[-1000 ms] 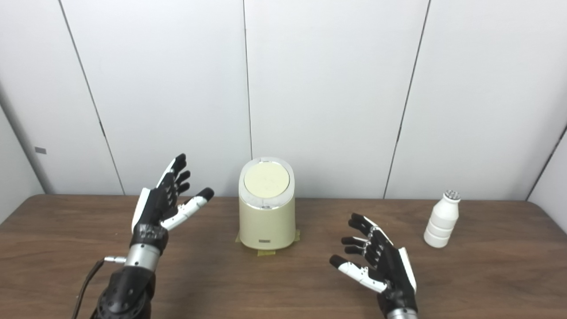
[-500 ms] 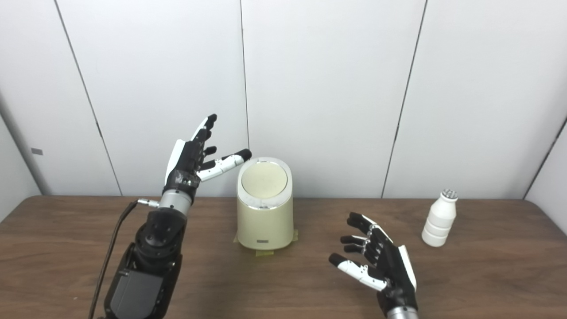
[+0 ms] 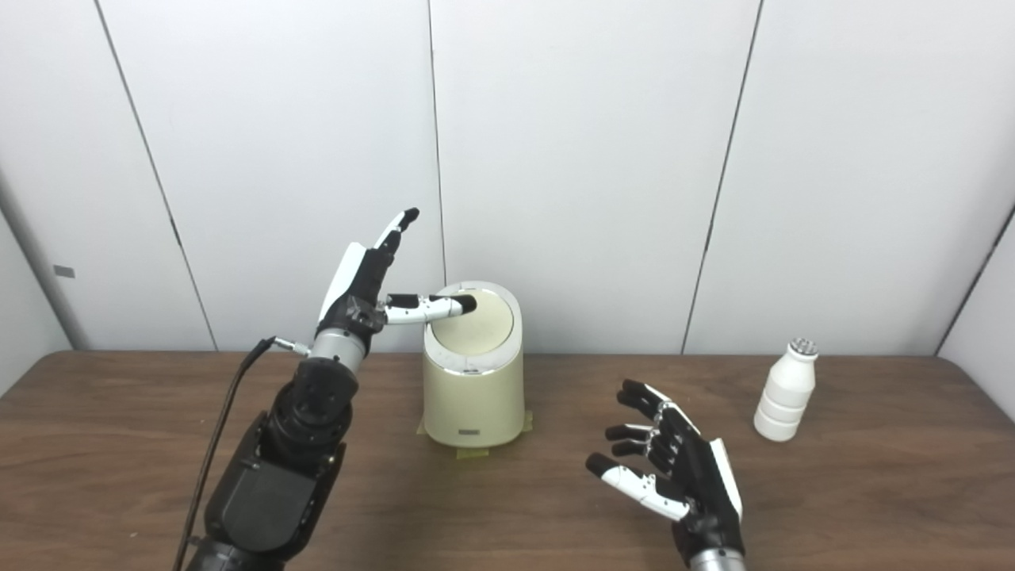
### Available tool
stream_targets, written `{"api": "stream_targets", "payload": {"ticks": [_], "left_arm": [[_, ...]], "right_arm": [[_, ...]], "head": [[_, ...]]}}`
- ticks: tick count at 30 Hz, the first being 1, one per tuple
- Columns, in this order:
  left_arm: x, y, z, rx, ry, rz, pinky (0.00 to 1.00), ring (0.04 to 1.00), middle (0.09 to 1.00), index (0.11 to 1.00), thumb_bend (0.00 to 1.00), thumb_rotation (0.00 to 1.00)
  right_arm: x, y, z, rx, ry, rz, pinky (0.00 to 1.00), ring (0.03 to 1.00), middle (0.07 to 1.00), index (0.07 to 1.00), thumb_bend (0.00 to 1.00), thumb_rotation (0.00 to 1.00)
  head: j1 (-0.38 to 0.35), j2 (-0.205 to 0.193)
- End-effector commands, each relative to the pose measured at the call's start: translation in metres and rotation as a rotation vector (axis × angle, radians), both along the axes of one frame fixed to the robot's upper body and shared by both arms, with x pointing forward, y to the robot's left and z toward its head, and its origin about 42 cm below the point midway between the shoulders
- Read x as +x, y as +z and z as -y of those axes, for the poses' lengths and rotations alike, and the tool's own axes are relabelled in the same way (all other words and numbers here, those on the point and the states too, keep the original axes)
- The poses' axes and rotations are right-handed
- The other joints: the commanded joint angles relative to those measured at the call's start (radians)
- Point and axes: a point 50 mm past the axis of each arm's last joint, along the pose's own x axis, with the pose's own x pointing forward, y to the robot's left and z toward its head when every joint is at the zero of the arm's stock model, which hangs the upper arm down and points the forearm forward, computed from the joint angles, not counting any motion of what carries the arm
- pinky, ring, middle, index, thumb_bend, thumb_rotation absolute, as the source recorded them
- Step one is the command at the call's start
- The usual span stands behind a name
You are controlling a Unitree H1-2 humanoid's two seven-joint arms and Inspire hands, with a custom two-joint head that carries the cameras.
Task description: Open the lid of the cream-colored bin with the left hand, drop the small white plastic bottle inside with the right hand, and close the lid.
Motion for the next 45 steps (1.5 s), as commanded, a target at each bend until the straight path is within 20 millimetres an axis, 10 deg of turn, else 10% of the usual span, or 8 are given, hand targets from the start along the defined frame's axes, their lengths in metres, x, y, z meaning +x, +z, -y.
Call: {"api": "stream_targets", "payload": {"ticks": [1,45], "left_arm": [[0.006,0.038,0.006,0.037,-0.006,0.094,0.97,1.0,1.0,1.0,0.89,0.14],[0.017,-0.002,0.022,0.436,0.127,0.114,0.95,1.0,1.0,1.0,0.74,0.02]], "right_arm": [[0.006,0.023,-0.005,0.01,0.014,0.103,0.53,0.611,0.797,0.779,0.82,0.26],[-0.001,0.038,-0.025,0.04,0.024,0.109,0.48,0.575,0.783,0.775,0.79,0.21]], "head": [[-0.003,0.0],[-0.025,0.018]]}}
